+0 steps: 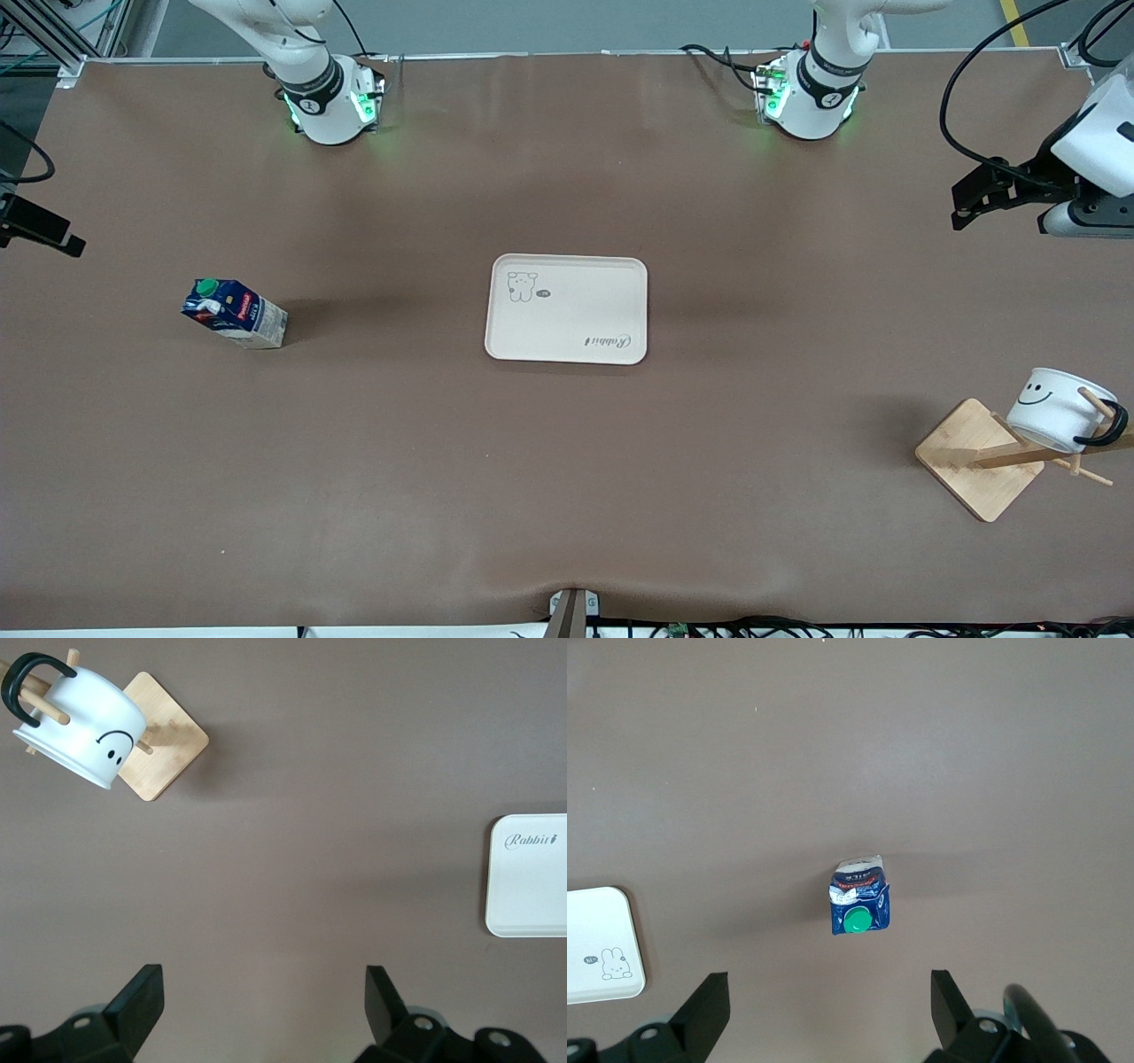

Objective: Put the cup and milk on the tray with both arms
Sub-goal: 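Move the left gripper toward the white mug on the wooden stand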

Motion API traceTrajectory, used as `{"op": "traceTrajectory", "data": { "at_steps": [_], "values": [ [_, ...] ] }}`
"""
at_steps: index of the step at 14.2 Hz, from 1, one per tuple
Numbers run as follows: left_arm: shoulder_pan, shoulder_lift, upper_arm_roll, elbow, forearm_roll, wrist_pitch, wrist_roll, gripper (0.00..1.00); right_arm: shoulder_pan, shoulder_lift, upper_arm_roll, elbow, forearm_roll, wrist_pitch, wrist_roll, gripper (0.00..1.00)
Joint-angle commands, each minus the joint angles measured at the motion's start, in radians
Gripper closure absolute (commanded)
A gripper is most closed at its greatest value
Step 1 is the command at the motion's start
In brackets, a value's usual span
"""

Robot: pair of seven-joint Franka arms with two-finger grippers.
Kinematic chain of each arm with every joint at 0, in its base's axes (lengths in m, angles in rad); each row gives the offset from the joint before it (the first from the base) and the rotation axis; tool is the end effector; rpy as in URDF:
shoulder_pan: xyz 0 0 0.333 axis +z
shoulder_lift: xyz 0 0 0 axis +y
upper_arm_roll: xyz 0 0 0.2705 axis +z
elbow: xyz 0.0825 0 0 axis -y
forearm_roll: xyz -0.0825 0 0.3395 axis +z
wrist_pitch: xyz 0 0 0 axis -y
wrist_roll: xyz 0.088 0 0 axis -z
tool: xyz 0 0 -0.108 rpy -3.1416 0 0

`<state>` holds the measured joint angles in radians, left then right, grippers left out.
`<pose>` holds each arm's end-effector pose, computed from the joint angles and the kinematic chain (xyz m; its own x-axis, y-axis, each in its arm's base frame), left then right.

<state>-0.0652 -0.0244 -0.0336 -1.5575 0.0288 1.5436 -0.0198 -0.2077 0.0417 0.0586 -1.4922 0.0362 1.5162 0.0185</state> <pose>0.4990 -0.0465 0.5936 0.9969 -0.0781 0.0111 -0.0778 -0.9965 -0.0294 0.5108 -0.0733 0.5854 0.9862 -0.1648 -0.0183 -0.1654 -0.9855 -0.0383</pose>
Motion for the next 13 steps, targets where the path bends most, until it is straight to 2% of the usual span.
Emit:
{"op": "traceTrajectory", "data": {
  "at_steps": [1,10,13],
  "values": [
    [0.004,0.008,0.009,0.025,-0.009,-0.014,0.003,0.00,-0.024,0.007,0.018,0.038,0.010,-0.019,0.006,0.00],
    [0.067,0.017,0.021,0.034,-0.004,-0.014,0.018,0.00,-0.024,0.007,0.018,0.038,0.010,-0.014,0.006,0.00],
    [0.133,0.017,0.018,0.028,0.002,0.007,0.020,0.00,-0.025,0.007,0.017,0.038,0.011,-0.017,0.005,0.00]
  ]
}}
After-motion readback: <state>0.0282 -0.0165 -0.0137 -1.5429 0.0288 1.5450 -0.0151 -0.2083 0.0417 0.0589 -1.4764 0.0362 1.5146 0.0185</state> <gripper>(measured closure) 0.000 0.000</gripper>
